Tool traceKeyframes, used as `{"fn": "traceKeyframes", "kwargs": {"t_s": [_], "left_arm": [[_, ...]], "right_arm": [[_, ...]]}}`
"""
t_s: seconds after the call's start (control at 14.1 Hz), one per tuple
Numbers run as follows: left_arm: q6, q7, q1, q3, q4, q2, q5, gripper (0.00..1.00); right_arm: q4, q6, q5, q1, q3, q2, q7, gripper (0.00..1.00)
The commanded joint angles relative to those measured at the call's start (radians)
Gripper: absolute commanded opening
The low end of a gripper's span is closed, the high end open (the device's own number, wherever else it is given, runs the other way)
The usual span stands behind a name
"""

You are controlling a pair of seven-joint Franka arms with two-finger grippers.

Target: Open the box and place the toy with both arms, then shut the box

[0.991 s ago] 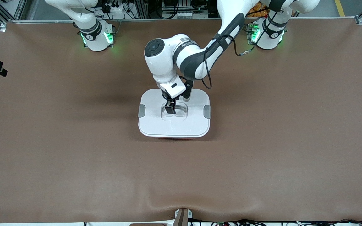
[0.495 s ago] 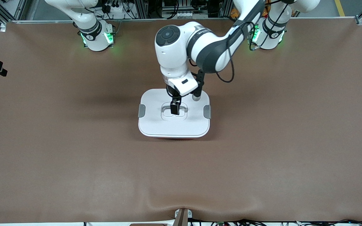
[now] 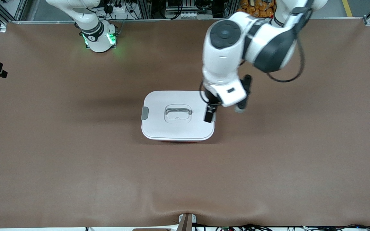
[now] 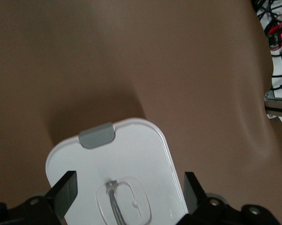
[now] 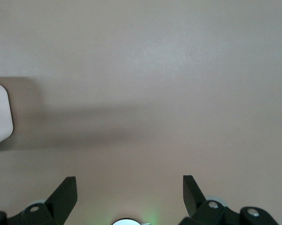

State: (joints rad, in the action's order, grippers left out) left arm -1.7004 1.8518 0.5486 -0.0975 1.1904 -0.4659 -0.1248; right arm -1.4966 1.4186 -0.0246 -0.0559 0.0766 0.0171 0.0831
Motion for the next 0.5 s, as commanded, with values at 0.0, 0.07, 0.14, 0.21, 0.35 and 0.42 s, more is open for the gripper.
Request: {"fn": "traceKeyframes", "kwargs": {"t_s": [0.0,0.07,0.14,0.21,0.35,0.42], "left_arm": [[0.047,-0.171,-0.07,-0.005,0.021,0.053,0.019,1.0],[0.067,-0.26,-0.094,-0.002,0.024,0.064,0.016,1.0],[0.086,-0.354,-0.125,-0.004,0.024,0.072,0.016,1.0],[0.1,-0.44,-0.156,-0.004,0.023,0.078,0.016,1.0],[0.102,-0.573,-0.205,-0.004,0.023,0.093,0.016,1.0],[0.104,-0.648,-0.232,-0.005,0.024,0.095,0.016,1.0]], "right_arm": [[0.024,-0.012,0.0,-0.007,-0.004,-0.009,0.004,1.0],[0.024,-0.01,0.0,-0.007,-0.004,-0.009,0.004,1.0],[0.024,-0.01,0.0,-0.007,-0.004,-0.009,0.004,1.0],[0.022,-0.012,0.0,-0.008,-0.004,-0.009,0.006,1.0],[0.024,-0.01,0.0,-0.004,-0.006,-0.009,0.003,1.0],[0.025,-0.01,0.0,-0.001,-0.006,-0.009,0.0,1.0]]}}
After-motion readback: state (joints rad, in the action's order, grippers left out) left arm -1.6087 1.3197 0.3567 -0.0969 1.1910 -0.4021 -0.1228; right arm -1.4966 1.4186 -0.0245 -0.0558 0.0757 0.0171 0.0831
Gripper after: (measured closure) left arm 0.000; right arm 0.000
